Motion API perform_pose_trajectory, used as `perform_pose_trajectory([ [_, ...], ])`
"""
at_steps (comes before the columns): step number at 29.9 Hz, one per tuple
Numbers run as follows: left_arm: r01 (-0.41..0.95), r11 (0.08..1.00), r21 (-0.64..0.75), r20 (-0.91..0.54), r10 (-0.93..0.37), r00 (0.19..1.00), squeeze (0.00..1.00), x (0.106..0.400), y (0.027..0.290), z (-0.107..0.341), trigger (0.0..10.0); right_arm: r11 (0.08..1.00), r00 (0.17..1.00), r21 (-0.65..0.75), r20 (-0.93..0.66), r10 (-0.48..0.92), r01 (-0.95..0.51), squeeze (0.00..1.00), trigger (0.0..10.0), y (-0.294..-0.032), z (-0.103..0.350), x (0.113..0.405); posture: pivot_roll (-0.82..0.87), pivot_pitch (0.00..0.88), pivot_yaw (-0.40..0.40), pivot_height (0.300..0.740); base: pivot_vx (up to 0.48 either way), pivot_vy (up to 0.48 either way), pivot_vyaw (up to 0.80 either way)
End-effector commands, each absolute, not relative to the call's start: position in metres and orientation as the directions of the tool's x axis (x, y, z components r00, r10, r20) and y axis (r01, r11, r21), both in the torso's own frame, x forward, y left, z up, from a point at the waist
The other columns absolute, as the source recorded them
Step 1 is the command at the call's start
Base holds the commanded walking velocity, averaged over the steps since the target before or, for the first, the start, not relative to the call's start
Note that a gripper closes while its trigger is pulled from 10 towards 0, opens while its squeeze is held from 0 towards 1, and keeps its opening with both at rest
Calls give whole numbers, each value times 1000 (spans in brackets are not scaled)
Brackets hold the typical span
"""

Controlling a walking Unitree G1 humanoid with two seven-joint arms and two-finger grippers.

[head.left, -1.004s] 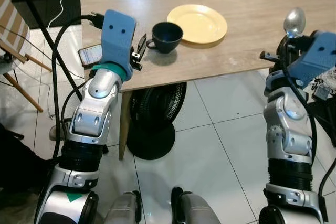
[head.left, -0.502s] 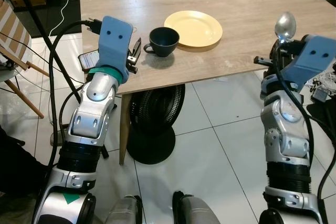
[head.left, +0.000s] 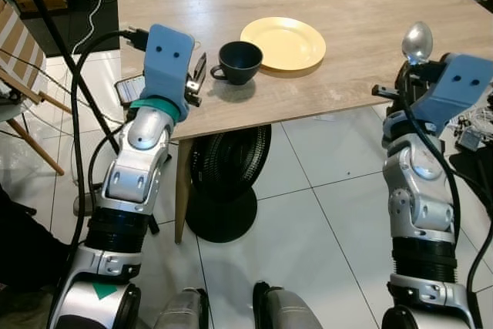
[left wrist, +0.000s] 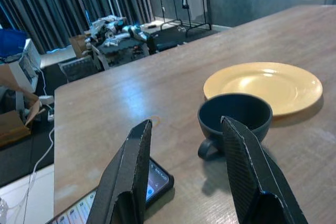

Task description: Setting the table

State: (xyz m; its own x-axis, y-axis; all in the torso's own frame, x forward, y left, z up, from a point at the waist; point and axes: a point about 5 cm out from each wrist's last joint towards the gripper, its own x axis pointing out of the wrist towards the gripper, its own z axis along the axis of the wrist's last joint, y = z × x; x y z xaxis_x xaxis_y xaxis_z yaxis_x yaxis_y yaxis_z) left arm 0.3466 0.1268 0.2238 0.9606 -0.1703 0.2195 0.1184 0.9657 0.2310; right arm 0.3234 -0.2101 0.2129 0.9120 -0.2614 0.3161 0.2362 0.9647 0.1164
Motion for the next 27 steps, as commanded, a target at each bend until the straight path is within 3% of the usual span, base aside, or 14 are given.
perform_pose_trajectory([
  [1, 115, 964, 238, 211, -167, 963, 0, 347, 127, 220, 10000, 961, 908, 114, 316, -274, 250, 0, 10000, -213, 213, 322, -4, 0, 4, 740, 442, 0, 0],
  [27, 131, 960, 246, 213, -186, 959, 0, 348, 122, 220, 10000, 957, 903, 115, 316, -290, 267, 0, 10000, -216, 213, 321, -9, 0, 14, 740, 384, 0, 0],
])
